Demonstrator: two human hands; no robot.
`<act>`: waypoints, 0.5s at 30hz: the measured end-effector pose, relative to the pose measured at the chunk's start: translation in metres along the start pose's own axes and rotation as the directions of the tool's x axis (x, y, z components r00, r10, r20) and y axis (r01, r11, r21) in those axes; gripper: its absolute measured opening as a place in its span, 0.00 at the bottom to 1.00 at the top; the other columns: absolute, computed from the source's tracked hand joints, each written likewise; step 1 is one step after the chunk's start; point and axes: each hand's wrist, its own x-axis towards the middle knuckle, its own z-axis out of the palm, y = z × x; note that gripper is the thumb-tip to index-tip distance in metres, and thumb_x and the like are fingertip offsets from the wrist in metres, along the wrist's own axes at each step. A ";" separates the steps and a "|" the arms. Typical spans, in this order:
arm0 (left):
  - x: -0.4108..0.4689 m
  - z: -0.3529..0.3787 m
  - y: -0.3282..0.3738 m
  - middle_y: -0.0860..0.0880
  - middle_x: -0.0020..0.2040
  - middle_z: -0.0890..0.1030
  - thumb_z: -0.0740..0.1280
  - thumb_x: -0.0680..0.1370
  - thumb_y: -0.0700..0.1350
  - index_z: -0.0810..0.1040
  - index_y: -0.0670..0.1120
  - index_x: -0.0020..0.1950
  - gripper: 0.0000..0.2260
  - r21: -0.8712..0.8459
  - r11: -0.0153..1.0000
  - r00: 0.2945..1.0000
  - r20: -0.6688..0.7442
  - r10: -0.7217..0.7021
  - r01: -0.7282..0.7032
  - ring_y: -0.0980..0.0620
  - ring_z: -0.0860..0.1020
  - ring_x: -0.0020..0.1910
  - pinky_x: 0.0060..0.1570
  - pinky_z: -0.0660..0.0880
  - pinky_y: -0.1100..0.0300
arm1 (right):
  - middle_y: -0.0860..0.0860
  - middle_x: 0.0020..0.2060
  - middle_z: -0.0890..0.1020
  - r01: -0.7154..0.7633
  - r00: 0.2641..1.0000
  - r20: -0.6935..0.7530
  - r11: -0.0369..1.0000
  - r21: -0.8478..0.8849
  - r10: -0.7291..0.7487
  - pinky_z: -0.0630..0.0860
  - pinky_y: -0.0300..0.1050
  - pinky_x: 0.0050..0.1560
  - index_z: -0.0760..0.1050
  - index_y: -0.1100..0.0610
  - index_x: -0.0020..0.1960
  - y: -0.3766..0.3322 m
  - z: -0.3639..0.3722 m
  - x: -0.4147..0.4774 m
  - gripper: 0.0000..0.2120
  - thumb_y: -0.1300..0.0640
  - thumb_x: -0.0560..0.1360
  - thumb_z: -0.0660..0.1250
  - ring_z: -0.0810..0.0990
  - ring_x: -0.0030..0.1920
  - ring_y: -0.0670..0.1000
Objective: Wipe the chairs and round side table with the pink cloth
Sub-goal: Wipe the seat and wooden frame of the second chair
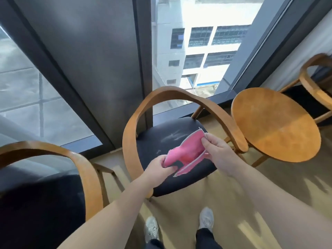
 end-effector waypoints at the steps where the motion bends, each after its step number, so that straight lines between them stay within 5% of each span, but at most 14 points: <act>1: 0.003 0.003 0.000 0.47 0.49 0.81 0.70 0.73 0.50 0.79 0.50 0.51 0.09 -0.047 0.999 0.998 -0.068 0.001 -0.005 0.55 0.77 0.45 0.53 0.76 0.48 | 0.53 0.53 0.77 -0.007 1.000 0.004 1.000 0.017 0.007 0.78 0.49 0.60 0.75 0.47 0.58 0.001 -0.005 0.007 0.12 0.49 0.83 0.54 0.77 0.57 0.52; 5: 0.014 0.017 0.017 0.56 0.46 0.81 0.66 0.77 0.48 0.79 0.53 0.49 0.03 -0.107 0.994 0.958 -0.286 0.003 -0.035 0.59 0.78 0.48 0.49 0.77 0.61 | 0.50 0.53 0.78 -0.040 0.999 0.035 0.998 -0.045 0.042 0.80 0.43 0.54 0.69 0.43 0.56 0.016 -0.032 0.044 0.05 0.49 0.81 0.61 0.79 0.56 0.50; 8: 0.020 0.033 0.031 0.55 0.48 0.79 0.63 0.79 0.50 0.77 0.52 0.52 0.05 -0.179 0.984 0.911 -0.407 -0.065 -0.010 0.57 0.77 0.49 0.49 0.76 0.63 | 0.45 0.56 0.74 -0.052 0.986 0.128 0.935 -0.352 0.103 0.77 0.37 0.49 0.60 0.46 0.68 0.037 -0.051 0.077 0.29 0.56 0.74 0.73 0.76 0.53 0.44; 12: 0.031 0.055 0.037 0.50 0.43 0.79 0.62 0.80 0.50 0.75 0.46 0.47 0.09 -0.237 0.968 0.843 -0.504 -0.189 0.076 0.55 0.76 0.42 0.41 0.73 0.63 | 0.49 0.53 0.76 -0.038 0.983 0.134 0.861 -0.507 0.123 0.76 0.37 0.39 0.63 0.51 0.66 0.065 -0.064 0.112 0.21 0.61 0.77 0.67 0.76 0.46 0.45; 15: 0.040 0.066 0.030 0.49 0.41 0.79 0.64 0.78 0.50 0.74 0.44 0.47 0.09 -0.352 0.930 0.789 -0.540 -0.294 0.106 0.51 0.77 0.42 0.40 0.73 0.58 | 0.50 0.53 0.77 -0.102 0.969 0.141 0.851 -0.515 0.201 0.79 0.41 0.40 0.63 0.50 0.70 0.080 -0.067 0.132 0.26 0.67 0.76 0.63 0.78 0.48 0.49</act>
